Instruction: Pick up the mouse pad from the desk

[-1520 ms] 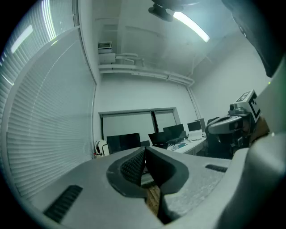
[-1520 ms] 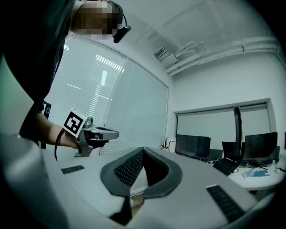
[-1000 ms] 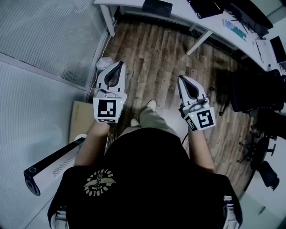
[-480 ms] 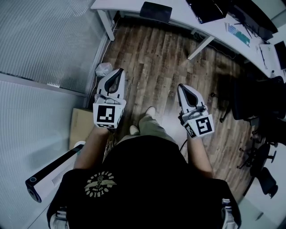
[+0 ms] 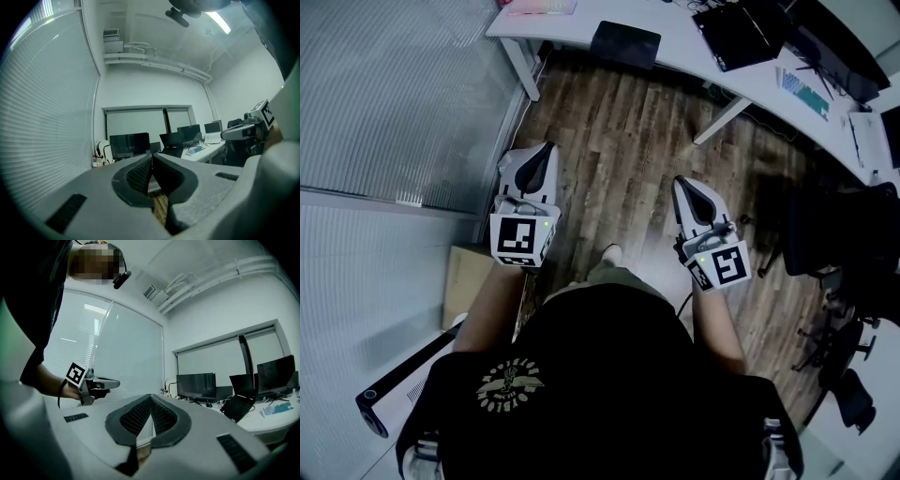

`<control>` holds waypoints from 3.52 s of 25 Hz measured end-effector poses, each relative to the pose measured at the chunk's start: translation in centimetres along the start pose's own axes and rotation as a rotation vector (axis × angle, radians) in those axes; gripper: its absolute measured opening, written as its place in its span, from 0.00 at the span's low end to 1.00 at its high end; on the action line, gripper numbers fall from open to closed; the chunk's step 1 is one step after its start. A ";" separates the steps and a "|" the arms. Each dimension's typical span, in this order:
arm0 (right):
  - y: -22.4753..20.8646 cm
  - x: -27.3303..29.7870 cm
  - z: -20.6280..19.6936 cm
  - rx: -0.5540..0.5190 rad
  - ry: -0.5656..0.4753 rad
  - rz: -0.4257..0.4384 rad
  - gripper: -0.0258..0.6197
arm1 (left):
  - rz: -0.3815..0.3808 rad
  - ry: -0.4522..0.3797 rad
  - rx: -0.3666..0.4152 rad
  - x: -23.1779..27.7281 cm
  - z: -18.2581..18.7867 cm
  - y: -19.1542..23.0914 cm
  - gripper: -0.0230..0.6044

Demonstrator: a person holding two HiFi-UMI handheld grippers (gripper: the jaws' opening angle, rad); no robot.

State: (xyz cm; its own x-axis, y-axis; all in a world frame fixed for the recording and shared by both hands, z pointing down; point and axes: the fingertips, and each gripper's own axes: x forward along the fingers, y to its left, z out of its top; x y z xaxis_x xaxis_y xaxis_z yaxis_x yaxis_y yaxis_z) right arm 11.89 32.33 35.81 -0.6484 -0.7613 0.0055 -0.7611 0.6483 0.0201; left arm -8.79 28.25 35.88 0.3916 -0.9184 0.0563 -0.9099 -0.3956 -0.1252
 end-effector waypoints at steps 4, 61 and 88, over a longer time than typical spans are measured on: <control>-2.5 1.3 0.8 -0.005 -0.023 0.018 0.04 | 0.020 -0.016 -0.005 2.4 1.3 0.6 0.05; -15.9 28.2 2.2 0.016 -0.031 -0.015 0.04 | -0.017 -0.124 -0.021 26.2 2.4 18.6 0.05; -26.2 37.6 -4.2 0.116 0.054 -0.083 0.04 | -0.139 0.101 -0.130 39.4 -7.2 22.4 0.05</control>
State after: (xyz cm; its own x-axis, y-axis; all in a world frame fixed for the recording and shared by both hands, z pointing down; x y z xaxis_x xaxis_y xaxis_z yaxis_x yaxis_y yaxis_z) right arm 7.51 -13.34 39.66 -0.5837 -0.8096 0.0622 -0.8110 0.5777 -0.0926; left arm -14.69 -16.77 42.40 0.5049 -0.8475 0.1636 -0.8606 -0.5090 0.0189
